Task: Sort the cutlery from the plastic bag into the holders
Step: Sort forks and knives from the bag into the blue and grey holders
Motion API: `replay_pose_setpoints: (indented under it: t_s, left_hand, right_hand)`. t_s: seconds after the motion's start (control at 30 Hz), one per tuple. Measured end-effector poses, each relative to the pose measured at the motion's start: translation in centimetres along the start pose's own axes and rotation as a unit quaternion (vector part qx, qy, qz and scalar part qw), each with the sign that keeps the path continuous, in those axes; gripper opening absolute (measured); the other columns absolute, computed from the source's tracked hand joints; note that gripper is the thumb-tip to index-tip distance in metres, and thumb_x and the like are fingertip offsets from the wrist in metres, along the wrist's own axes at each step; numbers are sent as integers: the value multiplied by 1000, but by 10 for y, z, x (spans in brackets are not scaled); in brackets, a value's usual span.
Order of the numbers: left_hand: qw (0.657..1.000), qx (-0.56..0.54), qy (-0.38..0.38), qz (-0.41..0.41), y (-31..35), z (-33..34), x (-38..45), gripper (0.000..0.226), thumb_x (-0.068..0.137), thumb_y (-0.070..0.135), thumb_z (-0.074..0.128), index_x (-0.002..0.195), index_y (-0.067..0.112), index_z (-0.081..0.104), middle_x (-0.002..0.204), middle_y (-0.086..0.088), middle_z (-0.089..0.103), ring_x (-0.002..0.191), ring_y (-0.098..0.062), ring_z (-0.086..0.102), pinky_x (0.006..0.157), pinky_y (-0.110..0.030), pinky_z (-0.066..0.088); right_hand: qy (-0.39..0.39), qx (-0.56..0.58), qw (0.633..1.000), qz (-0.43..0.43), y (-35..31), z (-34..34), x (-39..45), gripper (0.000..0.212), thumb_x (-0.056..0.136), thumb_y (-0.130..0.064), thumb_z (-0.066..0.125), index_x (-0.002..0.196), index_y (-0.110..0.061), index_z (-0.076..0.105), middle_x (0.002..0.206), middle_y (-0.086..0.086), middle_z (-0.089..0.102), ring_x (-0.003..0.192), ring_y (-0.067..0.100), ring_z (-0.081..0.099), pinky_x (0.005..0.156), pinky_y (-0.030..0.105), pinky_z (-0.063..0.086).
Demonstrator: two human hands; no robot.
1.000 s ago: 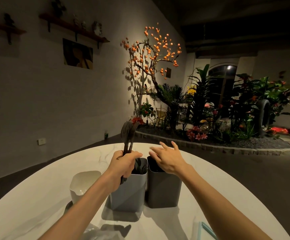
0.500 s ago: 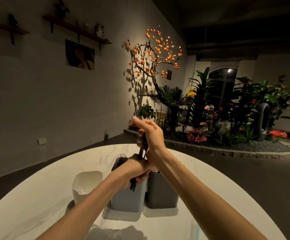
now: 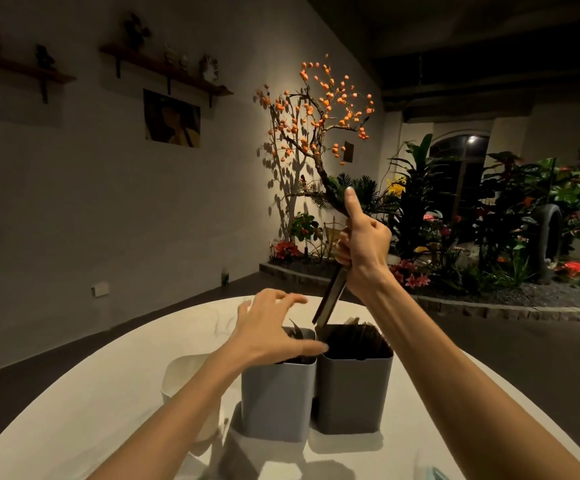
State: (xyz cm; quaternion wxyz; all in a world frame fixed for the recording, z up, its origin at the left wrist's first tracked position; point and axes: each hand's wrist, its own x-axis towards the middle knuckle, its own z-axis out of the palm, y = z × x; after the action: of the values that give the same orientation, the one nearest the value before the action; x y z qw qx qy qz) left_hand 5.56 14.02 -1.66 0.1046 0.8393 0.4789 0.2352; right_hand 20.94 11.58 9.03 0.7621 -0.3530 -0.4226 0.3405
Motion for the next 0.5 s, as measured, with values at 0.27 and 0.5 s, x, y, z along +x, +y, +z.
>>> replay_pose_setpoints:
  t_s: [0.27,0.5]
  left_hand:
    - [997,39,-47,-40,-27,42,11,91,59,104,36,130,49,53,144,7,42,139,-22,34,110,-56,37]
    - [996,-2,63,-55,-40,46,16,44,77,62,72,103,33,52,109,10,49,104,-13,48,91,-39,53]
  right_hand:
    - [2,6,1000,18,28,-10,2,58,95,-41,65,42,-23,49,46,-5,41,39,10,31,41,21,23]
    - [-4,-9,1000,25,45,-9,6,45,97,-40,63,61,-17,48,47,-3,36,39,10,30,41,22,24]
